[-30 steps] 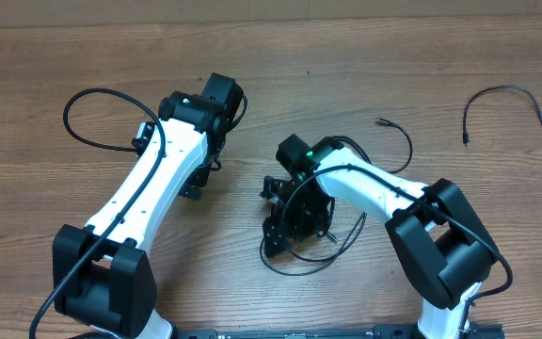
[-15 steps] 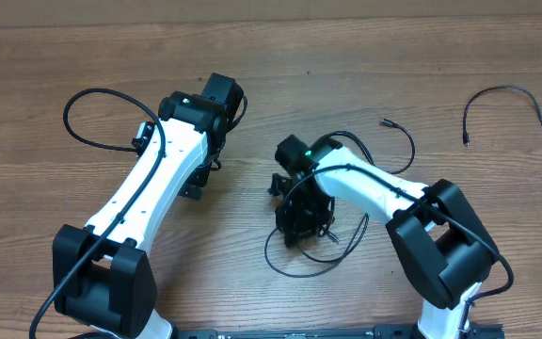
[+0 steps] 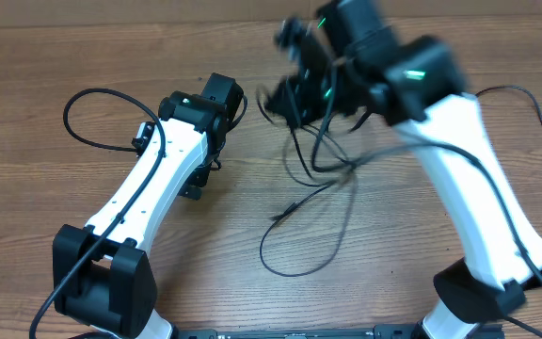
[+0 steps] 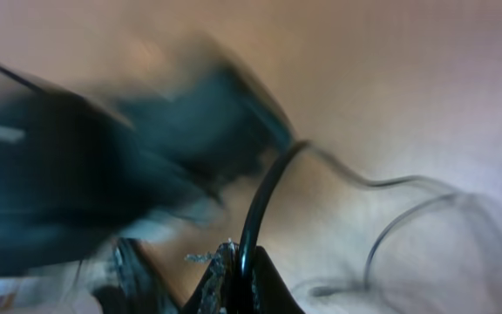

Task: Untangle cables
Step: 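Lift the right gripper up-right, pulling the cable free of the pile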

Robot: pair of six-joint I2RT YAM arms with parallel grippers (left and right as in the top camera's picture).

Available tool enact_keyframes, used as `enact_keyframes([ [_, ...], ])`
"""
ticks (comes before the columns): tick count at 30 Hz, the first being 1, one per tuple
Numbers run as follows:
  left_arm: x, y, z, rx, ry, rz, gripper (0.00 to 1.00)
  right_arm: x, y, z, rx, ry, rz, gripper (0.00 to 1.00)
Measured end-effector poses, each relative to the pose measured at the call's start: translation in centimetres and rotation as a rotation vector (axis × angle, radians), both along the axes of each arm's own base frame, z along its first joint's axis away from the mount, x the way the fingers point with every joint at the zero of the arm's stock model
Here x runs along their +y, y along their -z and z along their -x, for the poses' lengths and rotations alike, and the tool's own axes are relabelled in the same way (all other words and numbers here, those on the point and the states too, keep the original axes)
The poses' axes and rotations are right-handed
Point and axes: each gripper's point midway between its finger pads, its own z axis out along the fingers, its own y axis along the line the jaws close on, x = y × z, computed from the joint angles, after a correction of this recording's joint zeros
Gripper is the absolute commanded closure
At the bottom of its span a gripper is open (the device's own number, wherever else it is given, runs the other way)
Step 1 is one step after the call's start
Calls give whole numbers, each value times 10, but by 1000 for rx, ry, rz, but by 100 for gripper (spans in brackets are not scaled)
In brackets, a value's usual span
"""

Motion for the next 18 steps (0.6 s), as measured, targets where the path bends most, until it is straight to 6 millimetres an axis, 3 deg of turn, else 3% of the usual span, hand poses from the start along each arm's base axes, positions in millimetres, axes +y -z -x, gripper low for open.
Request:
enact_keyframes([
  [2, 0, 0, 0, 0, 0, 0, 0, -3, -61, -2, -160, 35, -91, 96],
  [5, 0, 0, 0, 0, 0, 0, 0, -18, -132, 7, -345, 94, -194, 96],
  [9, 0, 0, 0, 0, 0, 0, 0, -46, -190, 25, -506, 188, -265, 96],
  [12, 0, 0, 0, 0, 0, 0, 0, -66, -202, 34, -544, 258, -255, 96],
  [18, 0, 0, 0, 0, 0, 0, 0, -76, -185, 18, -517, 343, -177, 96],
])
